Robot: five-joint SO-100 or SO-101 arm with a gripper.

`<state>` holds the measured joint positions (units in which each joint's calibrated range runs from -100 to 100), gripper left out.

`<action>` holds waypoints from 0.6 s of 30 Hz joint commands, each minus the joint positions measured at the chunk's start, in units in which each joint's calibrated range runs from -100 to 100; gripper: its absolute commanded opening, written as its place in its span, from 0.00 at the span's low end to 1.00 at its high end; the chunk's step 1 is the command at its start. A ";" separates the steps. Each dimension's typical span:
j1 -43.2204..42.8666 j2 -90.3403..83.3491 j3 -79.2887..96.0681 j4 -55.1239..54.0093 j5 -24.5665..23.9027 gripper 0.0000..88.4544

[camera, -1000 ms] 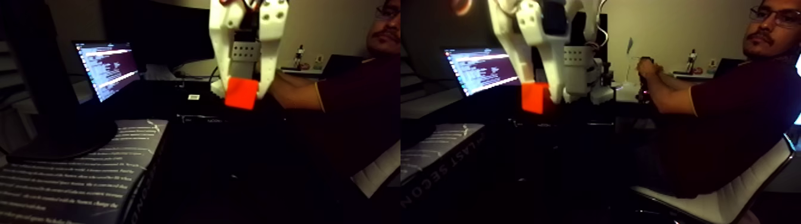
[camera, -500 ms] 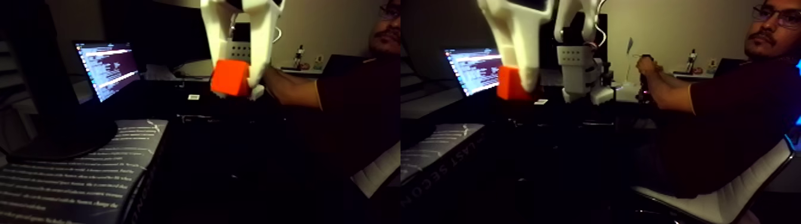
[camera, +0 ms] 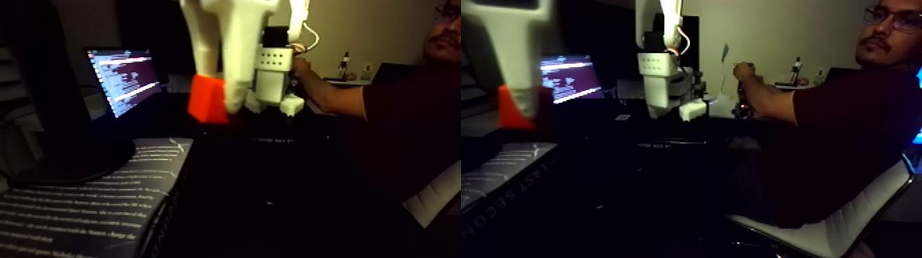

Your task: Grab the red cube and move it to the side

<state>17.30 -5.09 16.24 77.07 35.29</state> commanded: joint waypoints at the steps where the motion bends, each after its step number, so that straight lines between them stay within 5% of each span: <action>1: 2.35 2.49 -5.68 -0.30 -0.20 0.02; 18: 8.26 9.21 -7.85 -0.55 -3.81 0.02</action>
<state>25.02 4.33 10.71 77.07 32.25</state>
